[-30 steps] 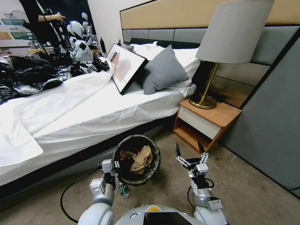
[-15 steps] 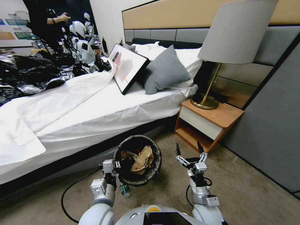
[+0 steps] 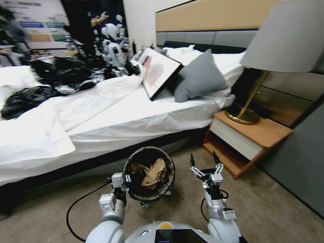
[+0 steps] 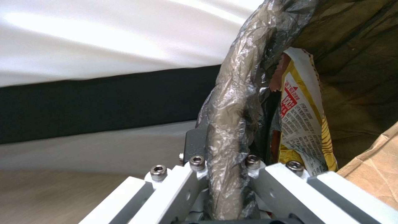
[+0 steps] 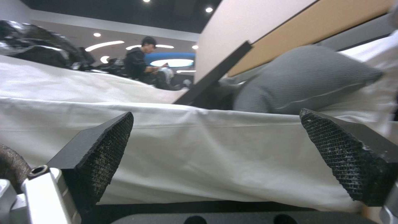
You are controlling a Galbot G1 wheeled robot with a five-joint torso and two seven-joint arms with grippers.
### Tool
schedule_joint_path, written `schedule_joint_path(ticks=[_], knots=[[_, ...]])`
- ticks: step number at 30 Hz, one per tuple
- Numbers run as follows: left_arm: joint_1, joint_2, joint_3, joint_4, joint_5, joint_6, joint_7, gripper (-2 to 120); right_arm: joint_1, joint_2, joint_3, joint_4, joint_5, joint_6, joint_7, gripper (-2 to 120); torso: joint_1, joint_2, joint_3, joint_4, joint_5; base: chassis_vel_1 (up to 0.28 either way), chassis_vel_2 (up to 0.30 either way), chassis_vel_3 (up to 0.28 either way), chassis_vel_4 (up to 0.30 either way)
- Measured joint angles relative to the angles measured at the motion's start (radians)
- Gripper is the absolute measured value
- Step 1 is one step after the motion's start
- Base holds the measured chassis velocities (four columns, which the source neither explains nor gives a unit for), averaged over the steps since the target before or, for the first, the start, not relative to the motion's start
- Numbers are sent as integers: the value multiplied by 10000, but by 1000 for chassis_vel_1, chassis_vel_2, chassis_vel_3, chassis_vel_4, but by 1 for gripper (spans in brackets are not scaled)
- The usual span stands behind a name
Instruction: Pick up the trash bin, then pick up the garbage from the floor and place it into the trash bin.
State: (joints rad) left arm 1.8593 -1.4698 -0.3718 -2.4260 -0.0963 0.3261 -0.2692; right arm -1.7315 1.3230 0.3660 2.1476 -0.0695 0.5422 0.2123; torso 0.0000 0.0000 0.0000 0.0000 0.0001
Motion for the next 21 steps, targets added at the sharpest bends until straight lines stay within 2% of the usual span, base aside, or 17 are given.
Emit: schedule_joint_path(ticks=[21], knots=[[216, 32, 126, 29, 157, -175, 31, 0, 154, -93, -100, 77, 34, -271, -40, 100, 0, 0, -1, 0, -1, 127, 122, 128, 131]])
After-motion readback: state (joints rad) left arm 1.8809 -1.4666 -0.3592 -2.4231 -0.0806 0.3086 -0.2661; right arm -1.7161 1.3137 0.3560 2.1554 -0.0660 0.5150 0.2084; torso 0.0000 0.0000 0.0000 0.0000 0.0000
